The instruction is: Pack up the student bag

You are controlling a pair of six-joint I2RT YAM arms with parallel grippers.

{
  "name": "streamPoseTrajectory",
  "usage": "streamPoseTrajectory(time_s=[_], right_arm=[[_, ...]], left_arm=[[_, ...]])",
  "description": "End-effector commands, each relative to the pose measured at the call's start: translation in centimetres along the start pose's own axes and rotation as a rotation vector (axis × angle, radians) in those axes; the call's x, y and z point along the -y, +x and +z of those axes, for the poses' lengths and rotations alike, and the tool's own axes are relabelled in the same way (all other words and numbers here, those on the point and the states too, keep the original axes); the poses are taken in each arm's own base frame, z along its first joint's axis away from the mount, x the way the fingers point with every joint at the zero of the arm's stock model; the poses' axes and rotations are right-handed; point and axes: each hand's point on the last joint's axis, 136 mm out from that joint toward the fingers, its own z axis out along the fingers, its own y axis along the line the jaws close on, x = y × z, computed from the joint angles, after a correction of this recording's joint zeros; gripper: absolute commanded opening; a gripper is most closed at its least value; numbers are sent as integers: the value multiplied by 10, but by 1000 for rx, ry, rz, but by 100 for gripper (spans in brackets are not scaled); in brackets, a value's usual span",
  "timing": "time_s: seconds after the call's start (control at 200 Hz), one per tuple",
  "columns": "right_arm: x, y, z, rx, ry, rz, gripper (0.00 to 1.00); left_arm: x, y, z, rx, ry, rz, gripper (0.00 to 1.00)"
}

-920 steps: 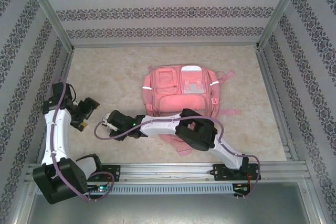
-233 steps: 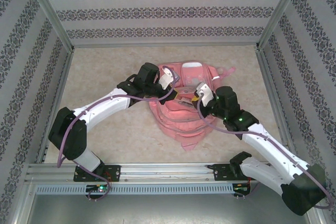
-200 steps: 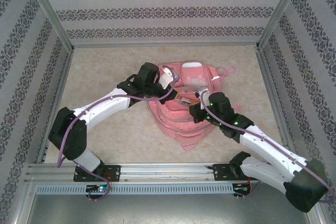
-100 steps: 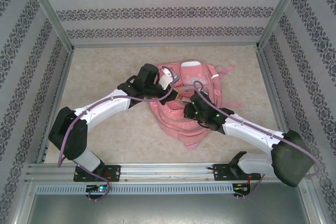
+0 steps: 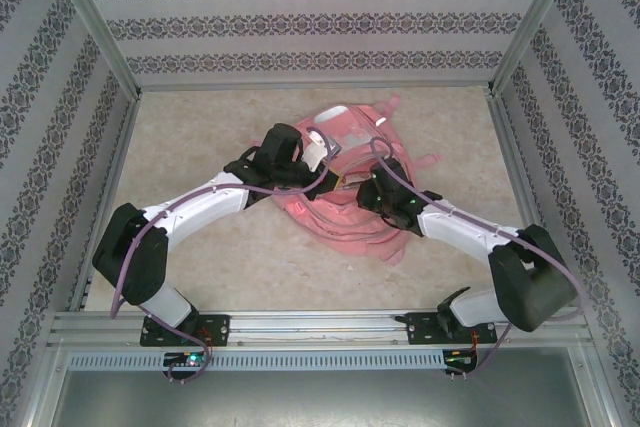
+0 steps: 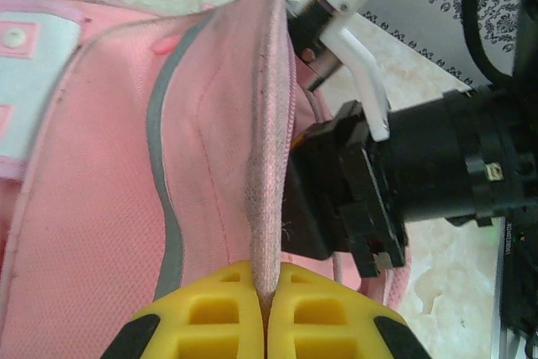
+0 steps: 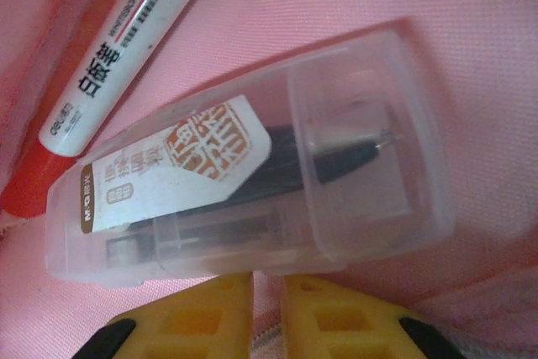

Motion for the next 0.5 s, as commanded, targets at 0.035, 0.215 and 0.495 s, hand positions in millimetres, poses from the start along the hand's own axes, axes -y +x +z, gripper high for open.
streamPoseTrajectory(time_s=[0.035, 0.215, 0.495], right_arm=[[-11, -34, 4, 53, -52, -30, 18], [-15, -52, 9, 53, -75, -5, 8], [-27, -54, 28, 18, -132, 123, 0]], left_arm=[[28, -31, -19, 117, 113, 57, 0], [30, -26, -20, 128, 119, 30, 0], [38, -27, -16, 153, 136, 5, 0]])
